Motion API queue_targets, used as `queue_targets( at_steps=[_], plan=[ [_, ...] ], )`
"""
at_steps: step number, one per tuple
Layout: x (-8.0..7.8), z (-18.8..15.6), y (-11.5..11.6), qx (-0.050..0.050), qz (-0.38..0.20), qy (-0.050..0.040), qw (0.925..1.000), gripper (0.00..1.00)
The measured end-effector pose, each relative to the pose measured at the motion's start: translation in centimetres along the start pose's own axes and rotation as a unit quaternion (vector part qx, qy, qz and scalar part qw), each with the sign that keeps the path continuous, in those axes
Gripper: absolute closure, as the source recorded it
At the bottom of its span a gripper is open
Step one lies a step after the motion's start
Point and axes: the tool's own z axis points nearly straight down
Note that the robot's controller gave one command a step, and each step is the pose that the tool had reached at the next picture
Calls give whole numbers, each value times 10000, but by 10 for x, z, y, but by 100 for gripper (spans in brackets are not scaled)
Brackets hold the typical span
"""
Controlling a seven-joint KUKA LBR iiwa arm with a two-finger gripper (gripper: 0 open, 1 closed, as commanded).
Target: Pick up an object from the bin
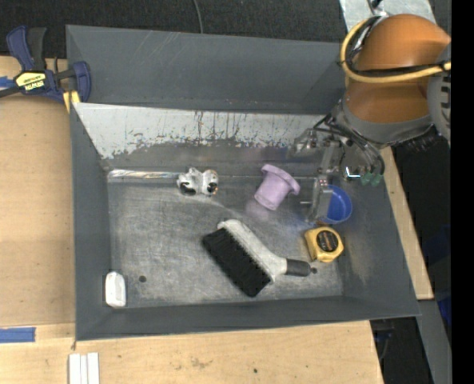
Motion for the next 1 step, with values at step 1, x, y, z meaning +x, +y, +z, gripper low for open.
queue_targets(
  at_steps=[1],
  plan=[
    [-1, -5, 0, 3, -3, -42, 10000, 0]
  ],
)
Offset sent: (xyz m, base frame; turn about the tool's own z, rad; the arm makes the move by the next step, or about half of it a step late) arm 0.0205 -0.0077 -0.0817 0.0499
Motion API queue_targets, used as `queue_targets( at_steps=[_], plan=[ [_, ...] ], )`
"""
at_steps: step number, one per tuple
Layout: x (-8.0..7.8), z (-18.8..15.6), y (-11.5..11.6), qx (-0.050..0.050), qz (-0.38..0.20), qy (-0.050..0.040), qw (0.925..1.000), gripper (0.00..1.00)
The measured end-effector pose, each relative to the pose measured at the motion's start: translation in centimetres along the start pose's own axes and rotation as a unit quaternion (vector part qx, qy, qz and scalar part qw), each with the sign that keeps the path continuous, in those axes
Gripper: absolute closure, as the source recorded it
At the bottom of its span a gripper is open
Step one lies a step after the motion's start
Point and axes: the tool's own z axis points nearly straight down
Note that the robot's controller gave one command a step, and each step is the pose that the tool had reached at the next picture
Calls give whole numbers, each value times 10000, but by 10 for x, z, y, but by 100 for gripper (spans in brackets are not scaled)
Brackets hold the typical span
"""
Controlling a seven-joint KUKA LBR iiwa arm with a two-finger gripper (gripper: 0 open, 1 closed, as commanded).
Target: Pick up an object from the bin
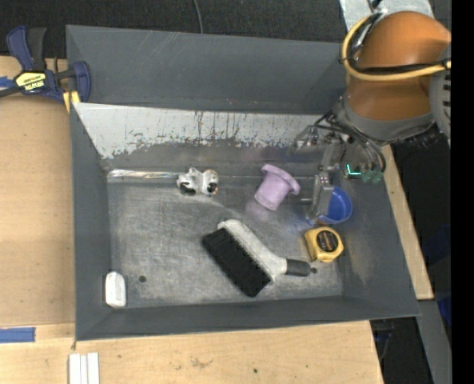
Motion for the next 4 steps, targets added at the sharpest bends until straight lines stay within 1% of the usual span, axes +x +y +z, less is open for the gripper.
queue_targets(
  at_steps=[1, 2, 3, 4],
  plan=[
    [-19, 86, -7, -1, 241, 9, 9997, 100],
    [-19, 86, -7, -1, 241, 9, 9997, 100],
    [-18, 38, -5, -4, 290, 37, 9996, 100],
    [-20, -12, -6, -1, 285, -20, 9996, 100]
  ],
)
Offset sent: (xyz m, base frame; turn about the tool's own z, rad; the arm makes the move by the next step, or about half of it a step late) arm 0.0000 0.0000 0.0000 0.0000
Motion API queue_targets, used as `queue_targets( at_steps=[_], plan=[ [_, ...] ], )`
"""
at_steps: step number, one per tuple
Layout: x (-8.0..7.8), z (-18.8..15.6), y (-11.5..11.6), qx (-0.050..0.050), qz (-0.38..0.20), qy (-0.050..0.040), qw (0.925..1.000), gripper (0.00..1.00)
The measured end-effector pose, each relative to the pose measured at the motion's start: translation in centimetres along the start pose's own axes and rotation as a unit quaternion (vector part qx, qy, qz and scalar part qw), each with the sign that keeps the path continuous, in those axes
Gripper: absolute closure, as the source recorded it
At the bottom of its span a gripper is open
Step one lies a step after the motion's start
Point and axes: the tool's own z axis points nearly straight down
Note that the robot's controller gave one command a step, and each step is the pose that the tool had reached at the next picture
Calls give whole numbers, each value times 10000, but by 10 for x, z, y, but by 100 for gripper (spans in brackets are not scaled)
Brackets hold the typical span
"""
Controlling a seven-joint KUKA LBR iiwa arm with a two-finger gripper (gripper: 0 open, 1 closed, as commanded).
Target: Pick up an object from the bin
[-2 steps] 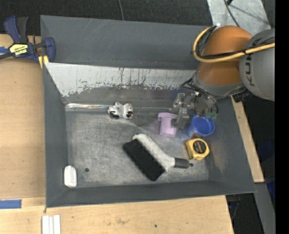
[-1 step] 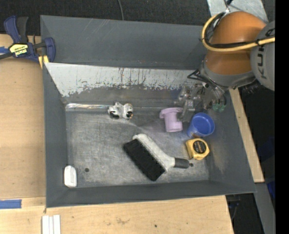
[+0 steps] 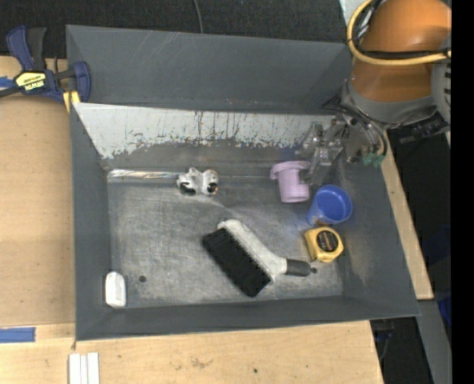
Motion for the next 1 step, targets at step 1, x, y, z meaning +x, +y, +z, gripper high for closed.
queue_targets(
  at_steps=[1],
  plan=[
    [0, -4, 0, 0, 0, -5, 10000, 100]
  ],
)
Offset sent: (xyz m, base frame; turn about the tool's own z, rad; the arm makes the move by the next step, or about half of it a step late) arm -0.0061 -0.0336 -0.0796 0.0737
